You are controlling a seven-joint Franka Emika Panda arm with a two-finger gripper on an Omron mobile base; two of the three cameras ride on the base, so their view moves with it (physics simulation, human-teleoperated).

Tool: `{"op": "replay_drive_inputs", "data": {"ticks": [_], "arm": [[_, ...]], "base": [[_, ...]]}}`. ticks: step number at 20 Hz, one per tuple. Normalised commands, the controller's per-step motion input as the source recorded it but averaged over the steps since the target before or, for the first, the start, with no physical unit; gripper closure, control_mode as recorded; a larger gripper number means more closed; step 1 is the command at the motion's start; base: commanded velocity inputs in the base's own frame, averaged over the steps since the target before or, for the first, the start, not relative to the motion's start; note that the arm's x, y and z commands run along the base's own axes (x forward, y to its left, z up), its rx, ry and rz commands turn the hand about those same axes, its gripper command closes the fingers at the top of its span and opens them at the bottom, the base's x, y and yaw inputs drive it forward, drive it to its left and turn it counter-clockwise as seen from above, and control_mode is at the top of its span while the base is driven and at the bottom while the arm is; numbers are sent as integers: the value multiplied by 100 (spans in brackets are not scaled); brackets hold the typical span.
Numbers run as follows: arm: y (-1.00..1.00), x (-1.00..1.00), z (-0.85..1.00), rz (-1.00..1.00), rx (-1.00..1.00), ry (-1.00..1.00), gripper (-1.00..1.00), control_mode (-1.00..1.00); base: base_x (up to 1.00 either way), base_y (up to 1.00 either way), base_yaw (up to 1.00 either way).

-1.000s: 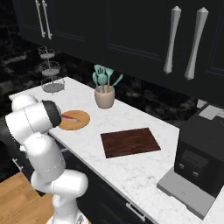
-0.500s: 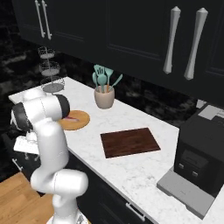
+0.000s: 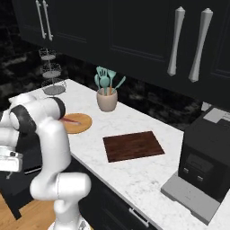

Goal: Pick up the knife from the drawer and place it on the cutting board. Then place the meat from the plate to the cutting board.

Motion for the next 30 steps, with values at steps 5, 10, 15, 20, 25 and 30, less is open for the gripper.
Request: {"op": "replay_drive_inputs", "data": {"ticks": [5,10,15,20,25,30], "arm": [[-33,21,54,-1,0,-7,-100,-100],[-52,96,46,-8,-2,-6,-100,-100],[-7,73,-55,-12,-5,0,-100,-100],[5,44,-75,-26,-7,0,-100,-100],[7,41,-55,-26,-13,-2,-100,-100],[35,40,-41,-20,-20,-10,-100,-100]], "base": [[0,0,0],[0,0,0],[0,0,0],[0,0,0],[0,0,0],[0,0,0]]}}
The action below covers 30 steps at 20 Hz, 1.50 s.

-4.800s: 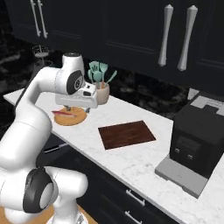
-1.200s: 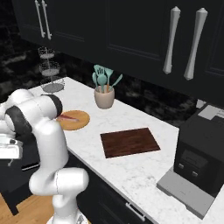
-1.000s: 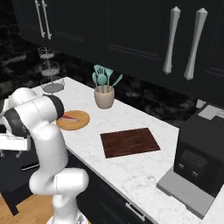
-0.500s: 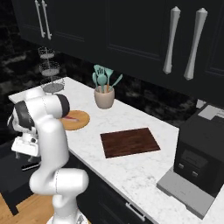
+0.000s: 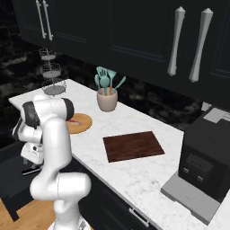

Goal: Pick up the knife from the drawer and place it on the cutting board. Then place the meat from the plate to the cutting board.

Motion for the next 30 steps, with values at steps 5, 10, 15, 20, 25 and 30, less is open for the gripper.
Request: {"op": "replay_drive_inputs", "data": {"ticks": [5,10,15,20,25,30], "arm": [[36,23,-35,-13,-25,-16,-100,-100],[2,-8,-38,-1,-20,-25,-100,-100],[-9,-11,-8,0,-8,-24,-100,-100],[-27,0,11,0,0,-6,-100,-100],[-22,7,1,0,0,0,-100,-100],[0,32,-22,2,0,0,-100,-100]], "base": [[0,0,0],[0,0,0],[0,0,0],[0,0,0],[0,0,0],[0,0,0]]}}
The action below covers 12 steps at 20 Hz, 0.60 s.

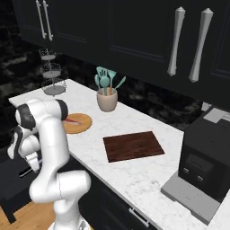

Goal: Pick up the knife from the drawer and place it on the cutting board. Then place the meat from the plate to the cutting board.

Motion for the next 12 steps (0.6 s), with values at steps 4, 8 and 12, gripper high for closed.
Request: {"op": "replay_drive_inputs", "data": {"ticks": [4,8,12], "arm": [[6,8,-30,4,0,0,-100,-100],[11,2,-25,5,0,0,-100,-100],[3,-3,-45,2,0,-2,100,-100]], "base": [[0,0,0],[0,0,0],[0,0,0]]}}
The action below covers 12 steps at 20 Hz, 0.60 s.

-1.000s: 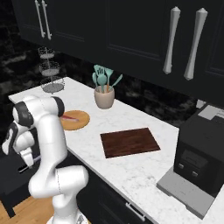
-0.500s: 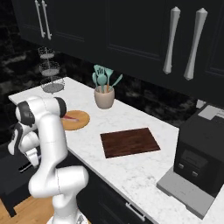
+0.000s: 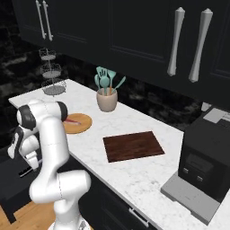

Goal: Pick up the knife from the drawer and place it on the cutting board. Then place the meat from the plate to the cutting board.

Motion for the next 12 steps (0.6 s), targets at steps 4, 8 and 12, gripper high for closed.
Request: {"op": "replay_drive_inputs", "data": {"ticks": [4,8,12], "arm": [[2,-30,-30,0,1,-1,100,-100],[0,-68,14,1,0,-2,100,-100],[0,-74,85,0,0,-9,100,-100]], "base": [[0,0,0],[0,0,0],[0,0,0]]}}
